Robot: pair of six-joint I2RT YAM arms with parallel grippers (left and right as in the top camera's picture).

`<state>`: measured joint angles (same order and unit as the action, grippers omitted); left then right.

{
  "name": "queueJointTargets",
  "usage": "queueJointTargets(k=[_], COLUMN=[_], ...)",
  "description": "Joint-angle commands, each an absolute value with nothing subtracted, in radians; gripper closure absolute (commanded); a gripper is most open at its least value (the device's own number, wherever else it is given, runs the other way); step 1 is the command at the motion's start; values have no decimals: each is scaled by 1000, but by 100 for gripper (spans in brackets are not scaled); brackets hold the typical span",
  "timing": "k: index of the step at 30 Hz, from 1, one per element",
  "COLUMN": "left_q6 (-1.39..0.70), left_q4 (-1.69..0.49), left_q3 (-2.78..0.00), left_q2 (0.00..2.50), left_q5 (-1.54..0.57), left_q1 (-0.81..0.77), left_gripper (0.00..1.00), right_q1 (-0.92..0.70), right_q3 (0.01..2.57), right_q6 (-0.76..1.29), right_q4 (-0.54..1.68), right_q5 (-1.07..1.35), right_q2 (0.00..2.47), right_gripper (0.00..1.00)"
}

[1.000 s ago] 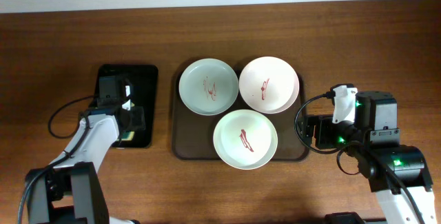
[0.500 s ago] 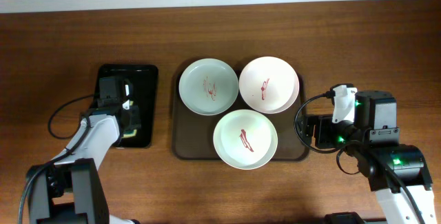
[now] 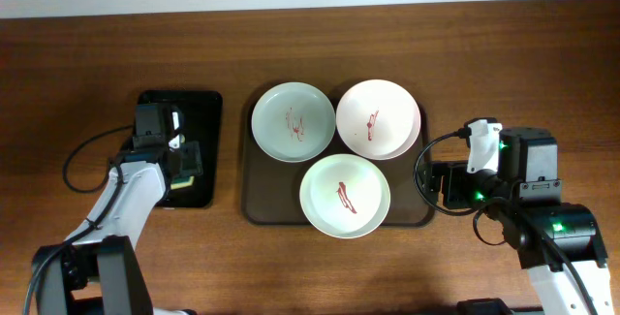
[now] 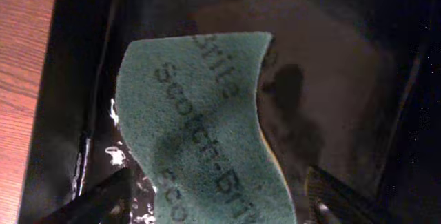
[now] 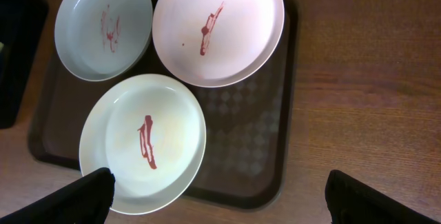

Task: Clean dirty plates on tray and stack at the side
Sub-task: 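Lower the left gripper and pinch the green sponge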

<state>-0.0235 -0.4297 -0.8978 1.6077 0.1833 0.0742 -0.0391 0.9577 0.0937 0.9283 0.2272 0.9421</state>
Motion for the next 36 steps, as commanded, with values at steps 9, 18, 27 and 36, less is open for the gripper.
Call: queueJointTargets(k=[9,18,27,36], left_q6=[-34,-41,-41,-40], left_q4=[-458,-422,-403,-421], left_q3=[-917,-913,-915,-915], left_q2=[1600,1751,1756,1648], left_q5=[173,173,173,173], left_q1=[75,75,75,75], left_gripper=[18,37,100,41], right_q1=[-45,-45,-45,-45], right_q3=[976,976,976,976], right_q6=[93,94,94,93], right_q4=[939,940,940,939], right_q5=[233,233,233,233], right_q2=[944,944,944,944], right_gripper=[1,1,1,1])
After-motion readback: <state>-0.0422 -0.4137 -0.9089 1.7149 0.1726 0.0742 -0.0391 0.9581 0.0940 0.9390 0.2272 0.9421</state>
